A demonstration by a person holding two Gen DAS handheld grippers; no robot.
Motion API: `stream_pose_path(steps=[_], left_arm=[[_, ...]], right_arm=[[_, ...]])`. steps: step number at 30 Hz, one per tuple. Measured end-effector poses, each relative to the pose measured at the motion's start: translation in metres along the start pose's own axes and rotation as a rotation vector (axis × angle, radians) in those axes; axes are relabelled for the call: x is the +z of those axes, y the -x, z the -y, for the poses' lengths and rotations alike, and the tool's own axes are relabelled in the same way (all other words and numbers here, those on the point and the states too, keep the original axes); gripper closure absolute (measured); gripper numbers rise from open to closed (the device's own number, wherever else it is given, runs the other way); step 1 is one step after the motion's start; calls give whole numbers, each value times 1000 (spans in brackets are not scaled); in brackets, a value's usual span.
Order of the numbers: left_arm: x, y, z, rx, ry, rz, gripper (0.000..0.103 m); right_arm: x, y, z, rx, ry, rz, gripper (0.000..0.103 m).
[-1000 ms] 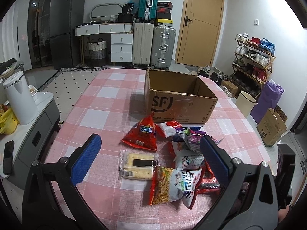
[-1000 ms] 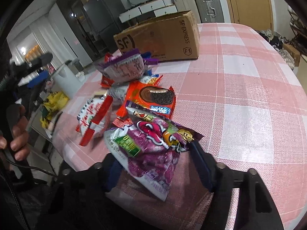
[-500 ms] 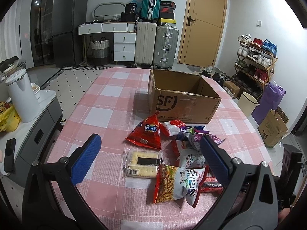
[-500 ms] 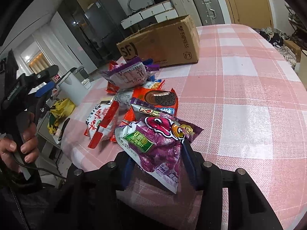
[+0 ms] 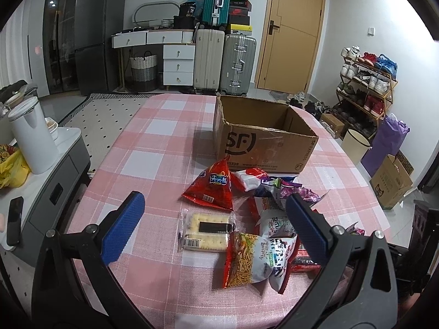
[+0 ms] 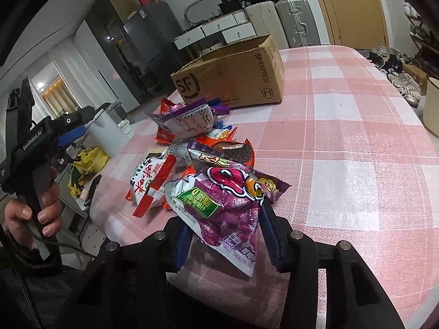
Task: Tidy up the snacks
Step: 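Lift the purple grape bag with the right tool while the left tool grasps the noodle snack bag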
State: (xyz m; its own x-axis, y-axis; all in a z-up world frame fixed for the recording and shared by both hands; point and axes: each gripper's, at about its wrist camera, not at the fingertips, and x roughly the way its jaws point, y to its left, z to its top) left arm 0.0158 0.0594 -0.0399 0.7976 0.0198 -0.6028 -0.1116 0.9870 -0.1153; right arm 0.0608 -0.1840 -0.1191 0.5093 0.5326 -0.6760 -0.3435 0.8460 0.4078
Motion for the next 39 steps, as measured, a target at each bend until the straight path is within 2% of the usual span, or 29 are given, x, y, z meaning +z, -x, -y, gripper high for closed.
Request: stream_pose_path(steps=[3, 15, 24, 36, 39], left_arm=[[-2, -2, -2, -8, 1, -9, 1], [-18, -19, -9, -169, -10, -72, 1], [-39, -43, 7, -305, -69, -172, 1], [-56, -75, 19, -394, -57, -250, 1], [-58, -82, 20, -413, -48, -260, 5]], right_arm=[[1, 1, 0, -2, -3, 6, 57], [2, 5, 0, -4, -4, 23, 57], [2, 2, 0, -5, -6, 14, 57], [2, 1, 4, -2, -19, 13, 57], [1, 0, 6, -1, -24, 13, 57]])
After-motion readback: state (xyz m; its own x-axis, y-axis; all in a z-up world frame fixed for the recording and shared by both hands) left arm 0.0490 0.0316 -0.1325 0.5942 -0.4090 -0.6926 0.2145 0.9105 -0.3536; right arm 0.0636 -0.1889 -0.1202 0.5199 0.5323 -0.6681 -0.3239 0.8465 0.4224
